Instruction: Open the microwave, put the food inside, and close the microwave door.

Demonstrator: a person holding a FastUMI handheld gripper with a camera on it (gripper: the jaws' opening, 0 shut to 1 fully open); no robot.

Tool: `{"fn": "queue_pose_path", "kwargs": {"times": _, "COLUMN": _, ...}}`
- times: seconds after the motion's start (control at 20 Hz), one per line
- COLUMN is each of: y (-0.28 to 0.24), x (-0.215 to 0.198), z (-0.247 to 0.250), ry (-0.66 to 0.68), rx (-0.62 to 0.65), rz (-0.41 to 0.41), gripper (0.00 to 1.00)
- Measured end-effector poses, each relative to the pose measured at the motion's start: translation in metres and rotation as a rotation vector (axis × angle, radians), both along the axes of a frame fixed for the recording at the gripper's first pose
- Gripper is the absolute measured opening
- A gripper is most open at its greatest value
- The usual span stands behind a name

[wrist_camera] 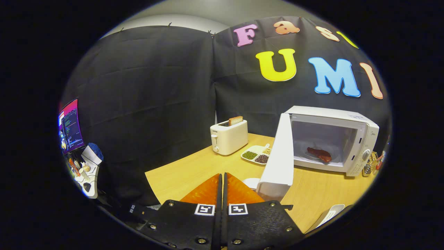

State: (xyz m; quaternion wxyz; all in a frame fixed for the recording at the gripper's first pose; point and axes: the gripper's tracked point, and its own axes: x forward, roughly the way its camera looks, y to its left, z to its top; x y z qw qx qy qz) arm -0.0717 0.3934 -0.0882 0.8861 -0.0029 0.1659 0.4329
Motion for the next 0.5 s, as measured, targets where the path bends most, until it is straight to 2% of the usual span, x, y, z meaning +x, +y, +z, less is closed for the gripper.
{"fn": "queue_pose_path", "kwargs": {"times": 0.5, "y": -0.063, "x": 0.052, "z": -0.002, "ry": 0.001, "rx": -0.021, "rz": -0.125, "gripper": 0.01}}
